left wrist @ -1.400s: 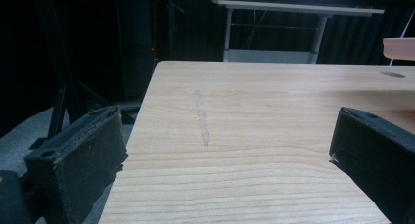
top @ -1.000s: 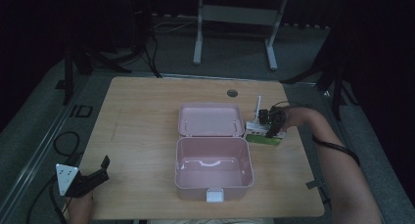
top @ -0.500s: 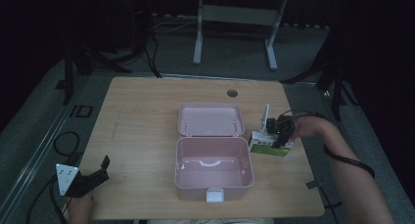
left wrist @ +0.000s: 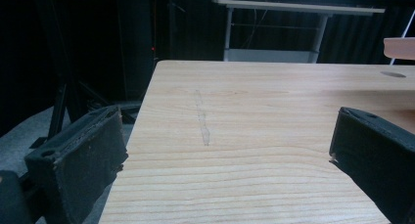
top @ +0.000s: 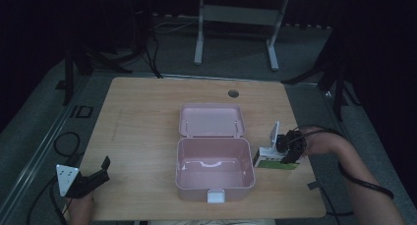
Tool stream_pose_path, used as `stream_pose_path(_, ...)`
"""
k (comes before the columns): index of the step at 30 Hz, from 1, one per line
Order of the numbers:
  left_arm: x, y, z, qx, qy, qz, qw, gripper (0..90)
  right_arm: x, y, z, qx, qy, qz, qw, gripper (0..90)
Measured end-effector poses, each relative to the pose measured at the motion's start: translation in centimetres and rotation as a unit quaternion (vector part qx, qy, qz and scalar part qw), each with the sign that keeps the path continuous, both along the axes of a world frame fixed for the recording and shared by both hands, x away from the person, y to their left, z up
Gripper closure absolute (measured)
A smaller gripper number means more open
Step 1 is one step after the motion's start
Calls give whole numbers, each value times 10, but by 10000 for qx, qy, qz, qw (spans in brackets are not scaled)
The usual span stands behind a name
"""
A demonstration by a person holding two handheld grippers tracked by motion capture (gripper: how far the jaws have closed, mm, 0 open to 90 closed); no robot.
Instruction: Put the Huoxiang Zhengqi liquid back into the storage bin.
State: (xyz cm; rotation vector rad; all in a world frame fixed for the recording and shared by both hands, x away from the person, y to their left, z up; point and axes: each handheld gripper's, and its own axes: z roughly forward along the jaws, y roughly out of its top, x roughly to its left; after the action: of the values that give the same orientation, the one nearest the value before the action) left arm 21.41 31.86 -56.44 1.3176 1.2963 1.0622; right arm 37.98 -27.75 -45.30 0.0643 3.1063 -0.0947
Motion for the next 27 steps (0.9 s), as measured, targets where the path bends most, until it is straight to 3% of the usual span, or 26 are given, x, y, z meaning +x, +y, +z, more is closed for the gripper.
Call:
stream_pose_path(12,0,0,0,7,13,19,10000,3,-38,-5,-1,-90,82,76,9999,624)
stream_pose_path(23,0,0,0,11,10,16,10000,3,-65,-6,26,-81,98,152,9998,626)
stream_pose_path(27,0,0,0,15,12,15,10000,3,-71,-6,39,-51,-23,181,9998,625)
